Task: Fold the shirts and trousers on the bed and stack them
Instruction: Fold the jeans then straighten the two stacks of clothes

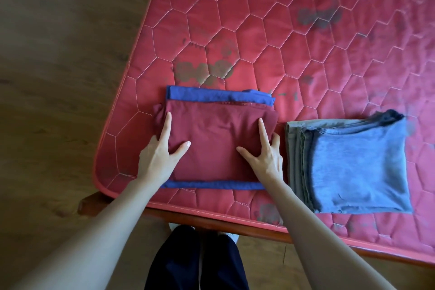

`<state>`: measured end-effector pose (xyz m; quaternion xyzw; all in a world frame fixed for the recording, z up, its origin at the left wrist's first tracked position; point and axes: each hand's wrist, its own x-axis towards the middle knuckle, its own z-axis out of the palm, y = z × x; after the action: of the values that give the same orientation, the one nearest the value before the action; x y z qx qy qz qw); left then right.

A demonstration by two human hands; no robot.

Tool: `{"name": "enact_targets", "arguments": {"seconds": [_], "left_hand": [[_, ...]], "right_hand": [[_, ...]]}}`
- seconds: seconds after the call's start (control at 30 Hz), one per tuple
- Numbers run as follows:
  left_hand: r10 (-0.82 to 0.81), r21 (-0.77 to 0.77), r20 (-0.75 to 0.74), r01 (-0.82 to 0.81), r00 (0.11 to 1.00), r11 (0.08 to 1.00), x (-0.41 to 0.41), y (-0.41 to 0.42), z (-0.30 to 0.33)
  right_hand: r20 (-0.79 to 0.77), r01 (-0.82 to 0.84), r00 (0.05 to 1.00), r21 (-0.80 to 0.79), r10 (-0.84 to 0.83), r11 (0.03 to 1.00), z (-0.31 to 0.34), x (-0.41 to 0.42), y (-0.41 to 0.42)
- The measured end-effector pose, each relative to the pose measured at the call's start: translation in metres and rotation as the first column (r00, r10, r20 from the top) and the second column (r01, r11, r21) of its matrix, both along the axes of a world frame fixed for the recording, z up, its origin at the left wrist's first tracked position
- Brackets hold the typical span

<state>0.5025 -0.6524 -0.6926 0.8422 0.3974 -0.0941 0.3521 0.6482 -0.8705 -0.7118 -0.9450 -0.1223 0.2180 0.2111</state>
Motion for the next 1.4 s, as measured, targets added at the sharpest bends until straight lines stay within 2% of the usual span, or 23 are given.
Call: {"name": "enact_targets", "arguments": {"seconds": [0.13, 0.33, 0.57, 0.8, 1.0, 1.17, 1.3, 1.4], "left_hand": [[0.002, -0.096, 0.044, 0.002, 0.999, 0.995, -0.004, 0.008, -0.008], [0.136, -0.296, 0.149, -0.087, 0.979, 0.951, -0.006, 0.006, -0.009], [0.188, -0.278, 0.259, -0.113, 0.947, 0.954, -0.005, -0.002, 0.005], [0.145, -0.249, 0.313, -0.067, 0.939, 0.966, 0.013, -0.014, 0.050], [0.085, -0.203, 0.449, 0.008, 0.890, 0.979, 0.065, -0.061, 0.108], [0.040, -0.204, 0.523, 0.079, 0.851, 0.976, 0.118, -0.128, 0.140], [0.045, -0.221, 0.530, 0.087, 0.847, 0.971, 0.153, -0.196, 0.148], [0.057, -0.222, 0.529, 0.073, 0.847, 0.972, 0.169, -0.243, 0.147]], "right_hand": [[-0.009, 0.001, 1.000, -0.043, -0.002, 0.999, 0.001, -0.006, 0.001], [-0.053, 0.033, 0.998, -0.020, -0.034, 0.999, 0.005, -0.006, 0.007], [0.051, 0.005, 0.999, 0.017, -0.006, 1.000, 0.023, -0.011, 0.014], [0.162, -0.100, 0.983, 0.062, 0.089, 0.993, 0.073, -0.001, -0.001], [0.273, -0.046, 0.962, 0.150, 0.003, 0.988, 0.134, 0.042, -0.059], [0.332, -0.006, 0.943, 0.117, -0.033, 0.993, 0.172, 0.088, -0.130], [0.359, -0.011, 0.933, 0.122, -0.034, 0.992, 0.179, 0.123, -0.198], [0.305, -0.022, 0.952, 0.125, -0.018, 0.992, 0.170, 0.149, -0.245]]}}
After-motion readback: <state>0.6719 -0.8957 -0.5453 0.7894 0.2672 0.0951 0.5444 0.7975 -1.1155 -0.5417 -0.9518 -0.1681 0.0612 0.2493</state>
